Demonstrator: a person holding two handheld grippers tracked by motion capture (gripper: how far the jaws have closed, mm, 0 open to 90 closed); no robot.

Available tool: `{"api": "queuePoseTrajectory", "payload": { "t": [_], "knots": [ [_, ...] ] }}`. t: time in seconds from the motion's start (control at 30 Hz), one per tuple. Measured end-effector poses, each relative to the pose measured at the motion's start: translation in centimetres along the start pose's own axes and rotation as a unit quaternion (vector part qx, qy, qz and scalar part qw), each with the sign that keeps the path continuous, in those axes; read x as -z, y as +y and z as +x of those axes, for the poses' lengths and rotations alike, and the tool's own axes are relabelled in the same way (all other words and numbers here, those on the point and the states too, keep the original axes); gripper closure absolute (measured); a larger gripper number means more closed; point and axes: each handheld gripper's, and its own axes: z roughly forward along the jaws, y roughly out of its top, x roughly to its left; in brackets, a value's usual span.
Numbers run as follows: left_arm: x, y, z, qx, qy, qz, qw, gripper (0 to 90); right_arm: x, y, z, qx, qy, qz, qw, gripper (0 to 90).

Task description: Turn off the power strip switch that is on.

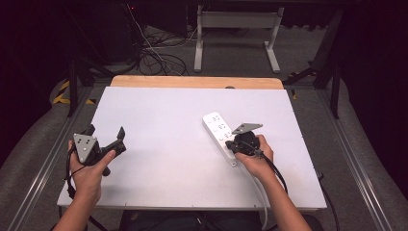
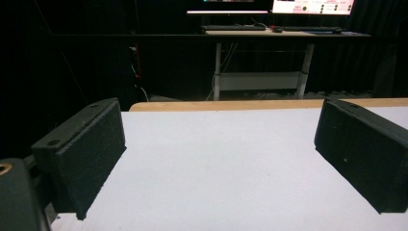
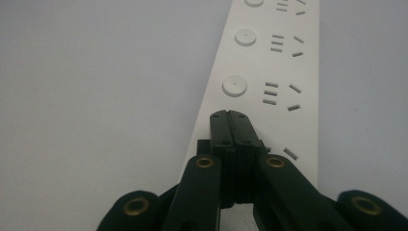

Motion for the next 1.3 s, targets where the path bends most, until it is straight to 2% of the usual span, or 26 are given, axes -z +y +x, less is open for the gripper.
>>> {"api": "queuePoseTrajectory", "payload": {
  "t": [0.47,1.3],
  "knots": [
    [0.02,-0.01,-0.02,-0.001,-0.001,0.000,1.0000,4.3,-0.02,0.15,0.11,-0.009,-0.004,0.006,0.9999,90.0],
    [0.06,-0.06,0.02,0.000,0.002,0.003,1.0000,4.5,-0.12,0.18,0.34,-0.012,-0.013,0.012,0.9998,90.0]
  ]
}}
